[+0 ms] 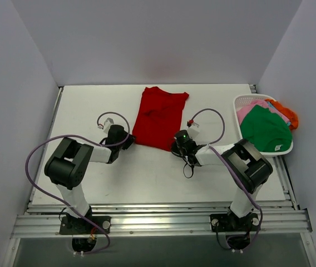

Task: Fold and stack the t-shirts
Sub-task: Fold the tshirt

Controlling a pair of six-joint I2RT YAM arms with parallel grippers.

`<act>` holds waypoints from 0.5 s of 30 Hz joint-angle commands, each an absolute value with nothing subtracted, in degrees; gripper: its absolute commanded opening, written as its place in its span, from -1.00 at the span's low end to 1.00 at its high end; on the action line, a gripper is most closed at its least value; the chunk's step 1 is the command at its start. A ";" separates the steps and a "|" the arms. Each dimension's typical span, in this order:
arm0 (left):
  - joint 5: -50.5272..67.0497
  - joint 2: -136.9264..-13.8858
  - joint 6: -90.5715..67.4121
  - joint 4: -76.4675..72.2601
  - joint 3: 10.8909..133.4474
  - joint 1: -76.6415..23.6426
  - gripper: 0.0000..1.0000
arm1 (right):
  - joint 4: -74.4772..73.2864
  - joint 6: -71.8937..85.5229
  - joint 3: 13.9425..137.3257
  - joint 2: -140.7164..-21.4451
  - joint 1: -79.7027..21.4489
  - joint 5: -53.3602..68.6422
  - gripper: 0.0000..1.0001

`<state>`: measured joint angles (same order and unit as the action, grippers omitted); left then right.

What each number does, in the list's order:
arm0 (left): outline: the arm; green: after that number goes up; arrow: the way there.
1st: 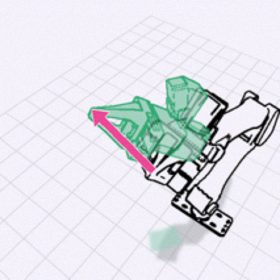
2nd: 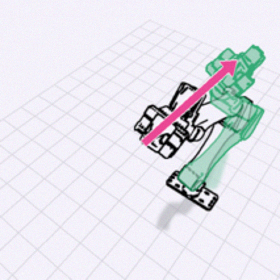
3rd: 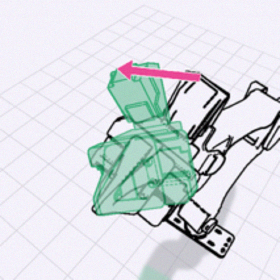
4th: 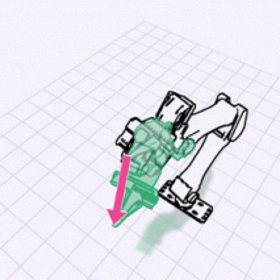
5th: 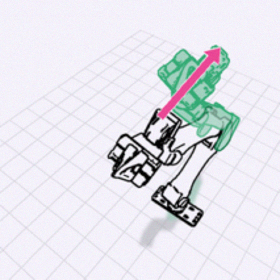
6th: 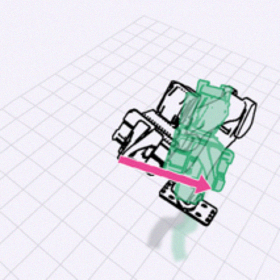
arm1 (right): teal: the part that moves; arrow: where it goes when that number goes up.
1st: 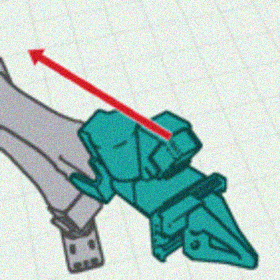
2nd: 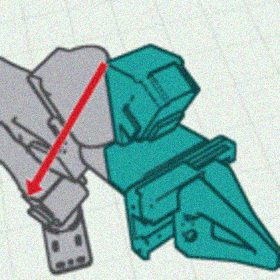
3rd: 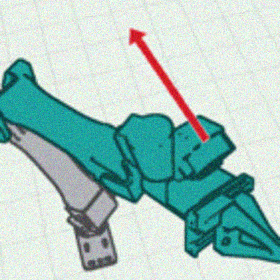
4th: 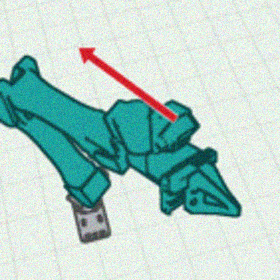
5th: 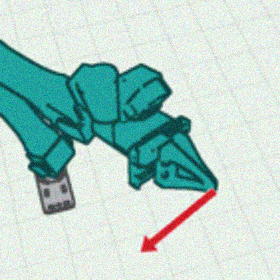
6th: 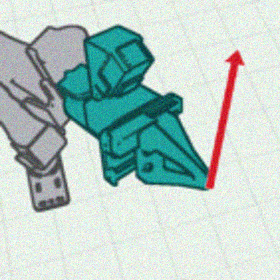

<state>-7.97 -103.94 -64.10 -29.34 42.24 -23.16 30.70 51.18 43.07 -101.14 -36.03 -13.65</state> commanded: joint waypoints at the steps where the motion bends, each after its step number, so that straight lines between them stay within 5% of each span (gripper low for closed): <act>1: -7.91 -104.33 -63.46 -27.86 42.89 -23.12 -0.63 | 29.35 50.54 41.92 -101.78 -35.42 -14.85 -1.00; 2: -7.91 -104.41 -63.11 -27.34 43.50 -23.12 -0.92 | 29.44 50.54 41.92 -101.86 -35.33 -14.77 -1.00; 3: -8.17 -104.59 -63.02 -25.25 44.11 -23.12 -0.95 | 29.53 50.62 41.84 -101.87 -35.33 -14.68 -1.00; 15: -13.26 -86.59 -60.73 -14.51 38.59 -29.00 -0.95 | 20.84 52.12 38.94 -92.30 -38.49 -18.28 -1.00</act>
<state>-9.52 -95.07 -62.57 -19.53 39.64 -26.30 28.03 51.46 39.99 -96.97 -37.23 -14.24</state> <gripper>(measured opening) 0.061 0.024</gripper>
